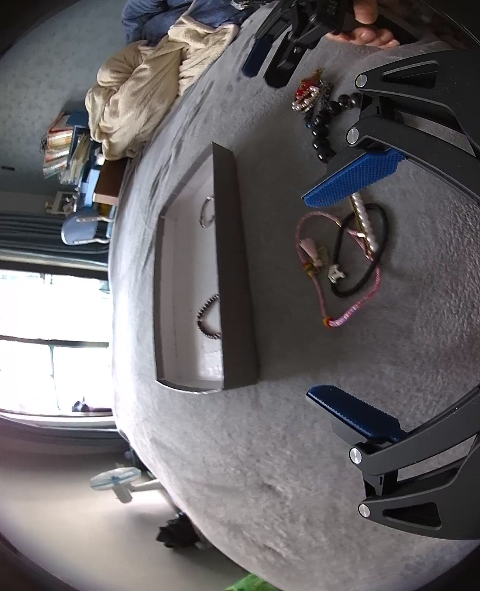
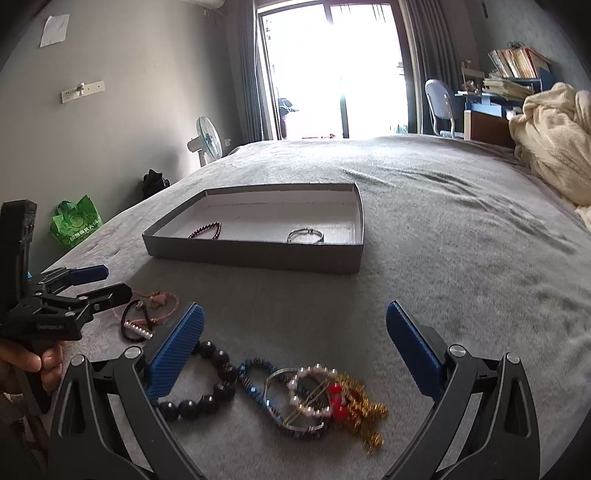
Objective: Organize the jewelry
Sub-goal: 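Close left tool on pink cord bracelet while right tool approaches gold-red chain bracelet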
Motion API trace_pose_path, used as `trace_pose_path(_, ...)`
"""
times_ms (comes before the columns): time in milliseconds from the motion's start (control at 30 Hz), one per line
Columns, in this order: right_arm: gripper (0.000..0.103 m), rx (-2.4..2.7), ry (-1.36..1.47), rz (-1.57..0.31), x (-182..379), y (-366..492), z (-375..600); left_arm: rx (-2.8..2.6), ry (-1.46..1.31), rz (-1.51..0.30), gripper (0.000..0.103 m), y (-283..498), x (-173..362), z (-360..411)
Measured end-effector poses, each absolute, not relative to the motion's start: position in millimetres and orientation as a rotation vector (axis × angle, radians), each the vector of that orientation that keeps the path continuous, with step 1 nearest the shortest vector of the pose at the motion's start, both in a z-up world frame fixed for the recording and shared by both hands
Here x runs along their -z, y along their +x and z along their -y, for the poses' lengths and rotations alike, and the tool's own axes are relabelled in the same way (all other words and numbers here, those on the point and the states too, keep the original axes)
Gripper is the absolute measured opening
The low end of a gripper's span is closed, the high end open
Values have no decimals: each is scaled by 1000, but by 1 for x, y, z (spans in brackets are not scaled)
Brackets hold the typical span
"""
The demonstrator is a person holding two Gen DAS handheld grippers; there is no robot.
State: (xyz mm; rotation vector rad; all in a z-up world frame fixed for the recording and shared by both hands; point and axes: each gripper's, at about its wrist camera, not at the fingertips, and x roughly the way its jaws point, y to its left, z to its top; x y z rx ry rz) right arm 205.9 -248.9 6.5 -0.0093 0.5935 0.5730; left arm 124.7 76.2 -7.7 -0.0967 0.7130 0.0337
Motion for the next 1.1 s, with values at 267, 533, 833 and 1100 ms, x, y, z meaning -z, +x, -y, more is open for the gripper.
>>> trace_pose_path(267, 97, -546, 49, -616, -3, 207, 261, -73, -238, -766, 94, 128, 18, -104)
trace_pose_path(533, 94, -515, 50, -681, 4, 207, 263, -14, -226, -798, 61, 128, 24, -99)
trace_pose_path(833, 86, -509, 70, -772, 16, 205, 267, 69, -206, -792, 12, 126, 26, -88)
trace_pose_path(1100, 80, -488, 174, -806, 21, 210, 288, 32, -276, -743, 6, 118, 22, -104)
